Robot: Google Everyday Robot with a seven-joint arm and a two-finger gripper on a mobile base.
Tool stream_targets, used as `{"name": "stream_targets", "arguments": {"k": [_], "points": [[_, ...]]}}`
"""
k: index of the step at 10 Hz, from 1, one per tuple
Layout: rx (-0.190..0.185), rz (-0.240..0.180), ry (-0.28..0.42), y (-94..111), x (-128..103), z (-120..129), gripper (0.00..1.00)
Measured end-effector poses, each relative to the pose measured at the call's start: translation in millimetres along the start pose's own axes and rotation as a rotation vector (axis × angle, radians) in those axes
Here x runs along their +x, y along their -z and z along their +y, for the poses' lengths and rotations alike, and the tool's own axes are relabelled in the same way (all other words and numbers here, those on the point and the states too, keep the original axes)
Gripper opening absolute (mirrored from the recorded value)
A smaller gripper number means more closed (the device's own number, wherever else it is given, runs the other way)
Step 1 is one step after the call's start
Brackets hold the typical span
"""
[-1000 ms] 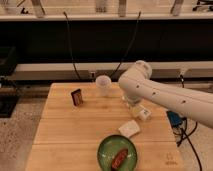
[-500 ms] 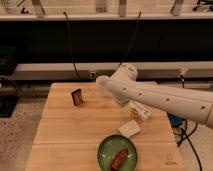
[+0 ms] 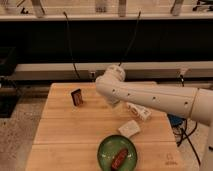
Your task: Knock the eraser over
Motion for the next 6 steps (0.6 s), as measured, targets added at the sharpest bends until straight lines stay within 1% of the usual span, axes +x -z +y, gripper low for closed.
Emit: {"name": "stream_targets", "arguments": {"k": [3, 4, 6], "points": [[0.007, 0.0, 0.024, -6, -11, -8, 0.8], [0.011, -0.003, 0.033, -7, -20, -14, 0.8], [0.014, -0.005, 0.038, -9, -24, -17, 0.75]]}}
